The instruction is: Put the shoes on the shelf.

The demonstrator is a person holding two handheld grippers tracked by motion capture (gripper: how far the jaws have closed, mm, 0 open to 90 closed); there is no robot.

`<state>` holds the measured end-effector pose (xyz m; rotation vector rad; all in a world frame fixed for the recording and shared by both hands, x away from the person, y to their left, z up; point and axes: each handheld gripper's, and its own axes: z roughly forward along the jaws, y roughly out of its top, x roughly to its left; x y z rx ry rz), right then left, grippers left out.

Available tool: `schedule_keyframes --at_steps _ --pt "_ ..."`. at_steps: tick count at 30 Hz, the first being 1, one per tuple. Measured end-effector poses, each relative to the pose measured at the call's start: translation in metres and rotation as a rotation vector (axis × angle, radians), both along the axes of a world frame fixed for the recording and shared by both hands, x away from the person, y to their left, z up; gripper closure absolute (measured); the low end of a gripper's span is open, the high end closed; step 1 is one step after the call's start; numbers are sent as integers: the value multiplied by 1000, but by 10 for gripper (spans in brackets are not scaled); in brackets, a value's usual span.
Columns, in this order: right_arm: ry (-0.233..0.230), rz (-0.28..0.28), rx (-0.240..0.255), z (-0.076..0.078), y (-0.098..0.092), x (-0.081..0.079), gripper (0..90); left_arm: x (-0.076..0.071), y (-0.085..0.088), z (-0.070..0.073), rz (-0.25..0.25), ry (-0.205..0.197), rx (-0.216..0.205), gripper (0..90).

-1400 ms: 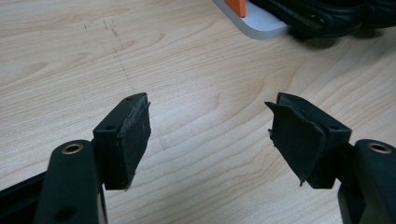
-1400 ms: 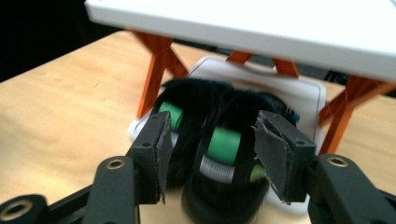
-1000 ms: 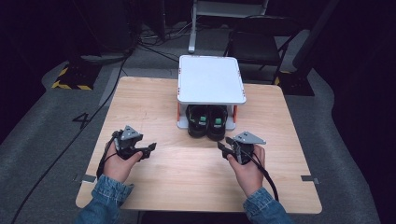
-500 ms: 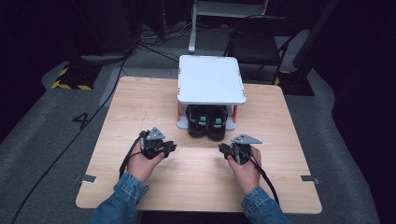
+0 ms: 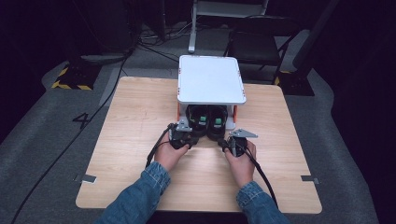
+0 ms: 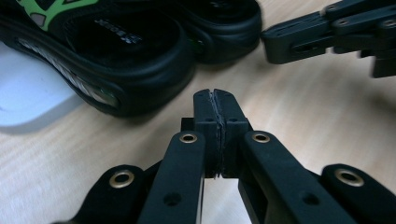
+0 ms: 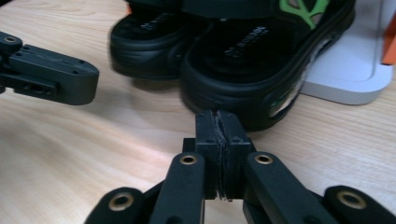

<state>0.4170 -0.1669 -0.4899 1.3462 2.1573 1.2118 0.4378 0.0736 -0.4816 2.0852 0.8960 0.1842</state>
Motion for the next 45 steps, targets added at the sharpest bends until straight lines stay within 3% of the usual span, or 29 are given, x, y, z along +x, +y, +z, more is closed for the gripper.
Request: schedule_keyframes --at_steps 4,5,6,9,10,21,25,26,27,28,29,30,33,35,40,45 --pt "1 -5 11 1 -1 2 900 7 1 -5 15 3 1 893" --pt "-12 -8 -10 0 0 4 900 12 2 -6 8 27 -27 892" --pt "-12 -8 -10 0 0 4 900 12 2 -6 8 27 -27 892" --pt "-25 -27 -11 -1 1 10 900 20 -2 -4 8 6 14 889" --pt "-31 -31 -19 -1 2 12 900 22 -3 -5 16 6 4 884" --pt "-48 -67 -30 0 5 54 886 61 -7 -9 43 -2 -23 836" --pt "-51 -86 -44 -1 6 63 874 68 -10 -10 59 4 -31 831" --pt "-53 -92 -44 -1 7 65 871 70 -9 -9 91 -48 0 831" --pt "-53 -91 -47 -1 7 66 868 71 -8 -9 73 -30 -11 826" --pt "-53 -87 -50 0 8 67 858 74 -7 -10 35 -39 -16 815" --pt "-53 -82 -56 0 8 66 833 73 -6 -10 34 -42 -15 798" --pt "-57 -78 -58 1 9 66 804 68 -7 -10 75 -28 -32 775" --pt "-73 -66 -55 4 11 61 763 64 -3 -5 72 -77 -23 684" --pt "-89 -52 -37 10 12 55 729 57 0 -1 71 -64 -56 658" --pt "-144 -2 -45 29 11 42 608 33 17 12 63 -61 -47 583" --pt "-181 30 -23 51 1 28 527 7 30 37 62 -123 -56 528"
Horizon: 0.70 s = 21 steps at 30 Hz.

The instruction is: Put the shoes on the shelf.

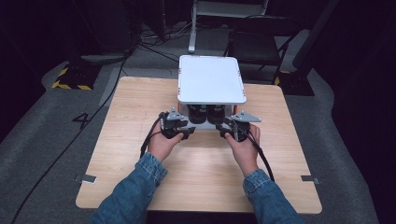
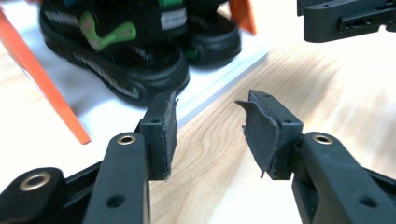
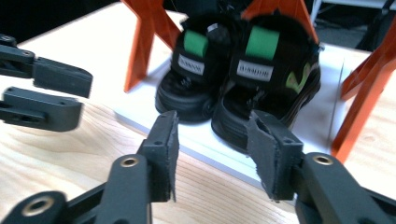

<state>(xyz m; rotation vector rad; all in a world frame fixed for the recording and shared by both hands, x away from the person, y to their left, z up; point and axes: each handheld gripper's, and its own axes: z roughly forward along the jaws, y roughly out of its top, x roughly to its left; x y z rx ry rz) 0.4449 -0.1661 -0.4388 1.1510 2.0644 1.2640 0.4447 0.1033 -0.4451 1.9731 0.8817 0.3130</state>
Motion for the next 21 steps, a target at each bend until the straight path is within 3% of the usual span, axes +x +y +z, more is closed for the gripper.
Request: schedule_keyframes --at_steps 3,7,9,14,18,21 --pt "-12 19 5 13 -8 -8 495 -18 3 16 -14 -42 1 479" --pt "-40 53 -43 26 -17 -21 473 -44 12 37 -28 -77 -10 433" --pt "-55 69 -47 32 -24 -27 462 -56 21 45 -23 -104 3 413" --pt "-74 90 -36 44 -40 -40 443 -67 34 49 -9 -102 29 332" --pt "-62 92 -41 48 -54 -46 435 -78 51 49 19 -95 77 279" --pt "-55 85 -46 48 -65 -51 428 -86 64 51 47 -76 89 234"
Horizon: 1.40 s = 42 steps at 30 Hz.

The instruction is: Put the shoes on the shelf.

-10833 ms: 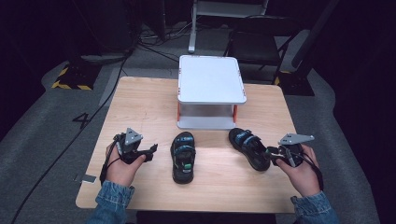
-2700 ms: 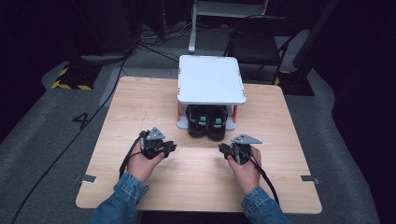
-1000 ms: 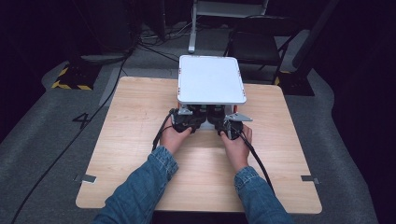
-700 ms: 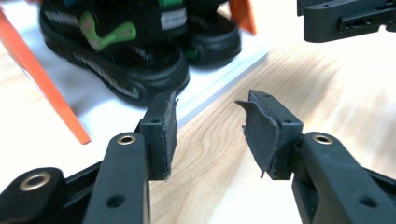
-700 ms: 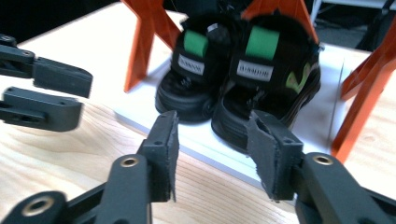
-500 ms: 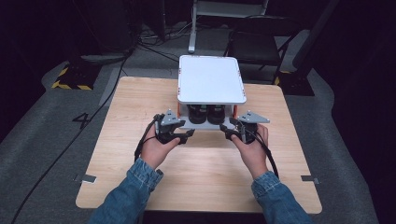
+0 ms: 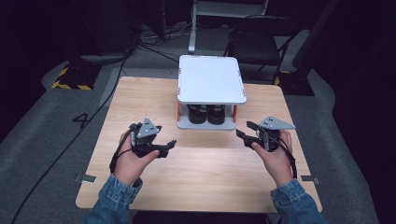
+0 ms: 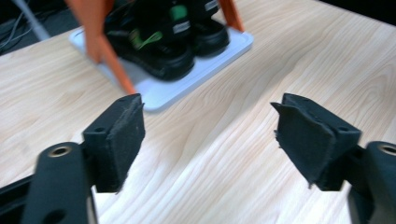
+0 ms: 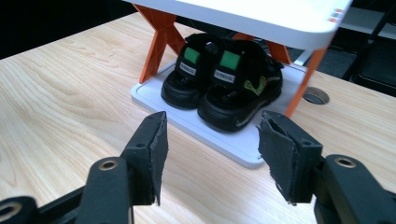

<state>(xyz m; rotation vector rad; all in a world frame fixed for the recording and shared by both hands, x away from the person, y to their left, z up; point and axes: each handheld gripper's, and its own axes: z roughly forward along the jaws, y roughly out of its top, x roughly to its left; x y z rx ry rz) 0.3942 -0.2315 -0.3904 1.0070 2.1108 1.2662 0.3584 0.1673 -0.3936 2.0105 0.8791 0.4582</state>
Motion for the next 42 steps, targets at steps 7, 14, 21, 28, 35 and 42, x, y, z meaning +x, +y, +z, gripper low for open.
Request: schedule_keyframes --at_steps 7,14,21,28,35,42 --pt "27 -2 37 3 -29 -15 394 -9 34 1 62 22 18 179" --pt "73 -6 37 -5 -71 -28 353 -1 64 -9 152 98 0 169" --pt "272 39 -128 -27 -108 -29 251 11 76 -32 171 178 67 161" --pt "306 1 -122 -62 -116 -15 250 21 82 -60 208 240 89 161" --pt "289 -44 -109 -90 -114 -5 220 27 84 -83 210 294 127 161" --pt "286 -45 -135 -104 -108 4 173 35 79 -101 296 241 205 152"
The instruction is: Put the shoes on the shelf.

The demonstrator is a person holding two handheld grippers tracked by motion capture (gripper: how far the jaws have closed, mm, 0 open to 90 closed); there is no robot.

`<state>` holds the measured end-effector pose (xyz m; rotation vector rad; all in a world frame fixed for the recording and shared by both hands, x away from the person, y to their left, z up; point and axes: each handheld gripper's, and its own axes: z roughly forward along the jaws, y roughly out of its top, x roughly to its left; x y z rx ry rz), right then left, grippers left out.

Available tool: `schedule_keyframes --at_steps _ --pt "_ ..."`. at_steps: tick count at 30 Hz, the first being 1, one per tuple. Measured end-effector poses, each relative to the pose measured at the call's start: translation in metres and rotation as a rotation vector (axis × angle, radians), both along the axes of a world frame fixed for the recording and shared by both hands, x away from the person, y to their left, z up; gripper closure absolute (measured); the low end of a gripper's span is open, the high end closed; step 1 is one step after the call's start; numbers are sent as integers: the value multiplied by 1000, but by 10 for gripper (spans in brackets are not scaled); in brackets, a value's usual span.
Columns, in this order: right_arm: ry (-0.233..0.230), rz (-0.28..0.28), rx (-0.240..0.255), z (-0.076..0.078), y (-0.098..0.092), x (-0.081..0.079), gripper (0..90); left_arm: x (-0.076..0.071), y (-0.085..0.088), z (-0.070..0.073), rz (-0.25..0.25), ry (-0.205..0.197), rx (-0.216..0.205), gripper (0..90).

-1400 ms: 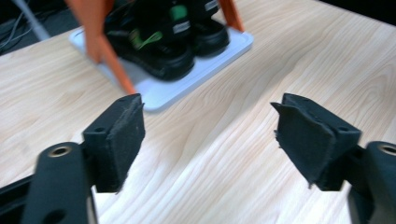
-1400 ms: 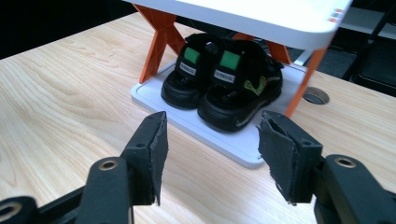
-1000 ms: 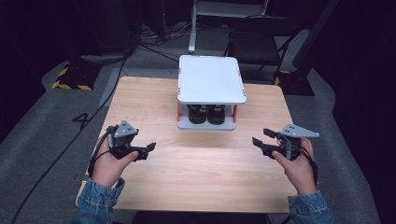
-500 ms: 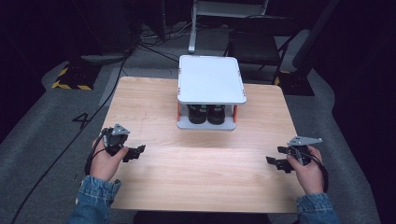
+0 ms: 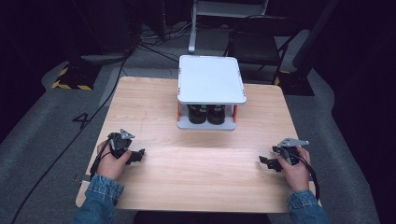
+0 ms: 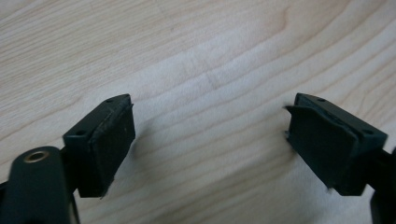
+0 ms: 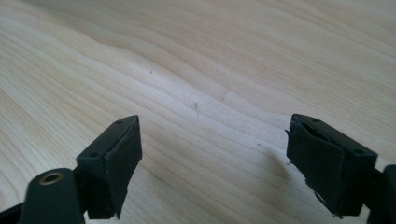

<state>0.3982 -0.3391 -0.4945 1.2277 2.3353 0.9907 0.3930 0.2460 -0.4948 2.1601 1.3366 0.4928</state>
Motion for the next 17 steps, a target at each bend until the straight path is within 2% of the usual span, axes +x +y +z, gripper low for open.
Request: schedule_keyframes --at_steps 2,3,4,6,7,9,11,17 --pt "5 5 -11 -1 1 1 163 2 -1 -2 0 -7 -24 156" --pt "0 8 -37 -4 3 2 143 2 -1 -2 -2 -9 -26 157" --pt "-13 5 -42 -5 4 2 139 3 -2 -3 0 -12 -31 156" --pt "-37 -20 -22 -9 4 4 100 4 -2 -5 4 -13 -54 147" --pt "-48 -28 -20 -11 4 5 69 5 -2 -6 3 -18 -58 126" --pt "-43 -34 -27 -11 5 7 52 7 -3 -10 1 -32 -68 61" --pt "-40 -39 -29 -11 5 7 37 9 -5 -11 -7 -33 -69 0" --pt "-34 -46 -34 -11 6 8 16 10 -4 -11 -20 -32 -63 0"
